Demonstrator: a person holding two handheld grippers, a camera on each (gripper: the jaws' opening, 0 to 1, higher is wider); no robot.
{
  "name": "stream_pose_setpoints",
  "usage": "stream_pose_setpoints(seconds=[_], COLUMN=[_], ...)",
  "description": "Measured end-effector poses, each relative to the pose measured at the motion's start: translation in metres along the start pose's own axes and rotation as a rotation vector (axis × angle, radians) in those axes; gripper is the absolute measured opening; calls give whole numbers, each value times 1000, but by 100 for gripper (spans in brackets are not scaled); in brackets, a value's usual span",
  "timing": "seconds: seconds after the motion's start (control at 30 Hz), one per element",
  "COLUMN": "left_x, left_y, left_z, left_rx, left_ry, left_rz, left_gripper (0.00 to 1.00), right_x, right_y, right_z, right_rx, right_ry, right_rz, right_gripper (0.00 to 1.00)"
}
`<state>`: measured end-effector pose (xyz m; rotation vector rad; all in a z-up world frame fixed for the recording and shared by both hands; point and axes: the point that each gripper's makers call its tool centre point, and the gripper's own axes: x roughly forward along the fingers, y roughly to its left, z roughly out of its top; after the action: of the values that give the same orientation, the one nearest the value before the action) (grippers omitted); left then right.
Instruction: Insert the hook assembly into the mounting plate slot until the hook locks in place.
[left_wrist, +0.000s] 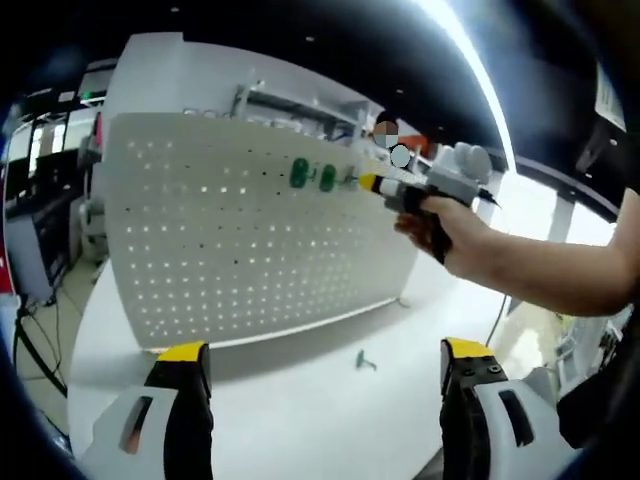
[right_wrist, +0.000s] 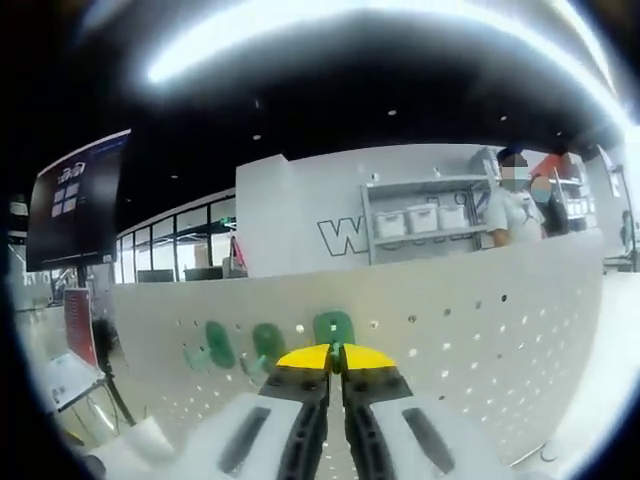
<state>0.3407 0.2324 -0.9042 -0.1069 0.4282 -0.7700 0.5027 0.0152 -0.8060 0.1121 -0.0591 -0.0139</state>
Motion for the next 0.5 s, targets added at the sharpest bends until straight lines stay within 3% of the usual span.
stream_pose_setpoints(seconds=[0.4, 0.5], left_x=[0, -1], left_y=[1, 1], left_z=[-6, -8], left_rx=[-18, -22], left_ry=[10, 20], left_rz=[6, 5], left_gripper=[97, 97], right_x=[4, 8], right_y=[1, 1], right_z=[-5, -10], right_rx=[-43, -56], right_ry=[14, 55], right_rz=[-8, -2], right_gripper=[1, 1])
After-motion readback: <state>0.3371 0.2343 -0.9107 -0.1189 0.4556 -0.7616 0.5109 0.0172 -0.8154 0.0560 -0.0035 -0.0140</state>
